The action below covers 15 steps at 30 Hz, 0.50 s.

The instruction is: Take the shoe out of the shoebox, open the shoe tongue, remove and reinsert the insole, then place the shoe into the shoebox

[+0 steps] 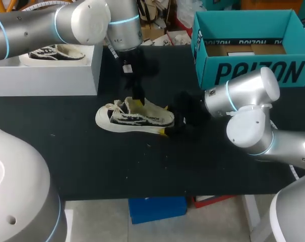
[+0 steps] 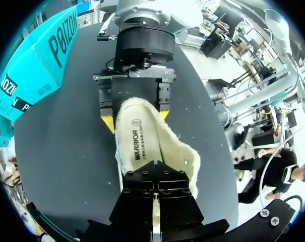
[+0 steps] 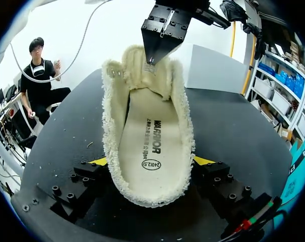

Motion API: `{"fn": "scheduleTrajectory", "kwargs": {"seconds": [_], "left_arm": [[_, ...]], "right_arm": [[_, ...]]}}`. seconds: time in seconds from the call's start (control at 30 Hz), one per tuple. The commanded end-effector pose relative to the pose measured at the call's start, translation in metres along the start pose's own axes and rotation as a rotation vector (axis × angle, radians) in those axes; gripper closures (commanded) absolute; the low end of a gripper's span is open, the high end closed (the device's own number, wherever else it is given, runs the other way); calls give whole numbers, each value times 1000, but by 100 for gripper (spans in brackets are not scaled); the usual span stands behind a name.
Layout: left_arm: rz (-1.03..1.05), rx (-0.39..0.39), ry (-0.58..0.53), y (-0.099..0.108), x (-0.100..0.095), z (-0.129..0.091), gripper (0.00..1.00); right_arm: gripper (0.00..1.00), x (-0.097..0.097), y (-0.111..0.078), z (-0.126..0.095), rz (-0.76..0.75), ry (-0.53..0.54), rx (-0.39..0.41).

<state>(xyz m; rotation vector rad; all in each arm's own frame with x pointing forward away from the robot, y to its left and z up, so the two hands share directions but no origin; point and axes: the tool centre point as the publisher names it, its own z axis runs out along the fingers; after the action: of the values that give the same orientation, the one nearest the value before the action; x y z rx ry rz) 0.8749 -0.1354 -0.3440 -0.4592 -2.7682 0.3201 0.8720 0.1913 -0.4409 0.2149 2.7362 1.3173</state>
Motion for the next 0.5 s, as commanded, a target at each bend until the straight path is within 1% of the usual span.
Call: {"fn": "scheduleTrajectory", "kwargs": {"seconds": [0.03, 0.4, 0.43, 0.5], "left_arm": [[6, -5, -8, -2, 3, 1, 100], [6, -5, -8, -2, 3, 1, 100], [9, -14, -31, -1, 6, 4, 100], [3, -25, -41, 2, 12, 11, 100]], "right_arm": [[100, 0, -1, 3, 2, -2, 4], [100, 0, -1, 3, 2, -2, 4], [100, 0, -1, 3, 2, -2, 4], [100, 0, -1, 3, 2, -2, 4]]}}
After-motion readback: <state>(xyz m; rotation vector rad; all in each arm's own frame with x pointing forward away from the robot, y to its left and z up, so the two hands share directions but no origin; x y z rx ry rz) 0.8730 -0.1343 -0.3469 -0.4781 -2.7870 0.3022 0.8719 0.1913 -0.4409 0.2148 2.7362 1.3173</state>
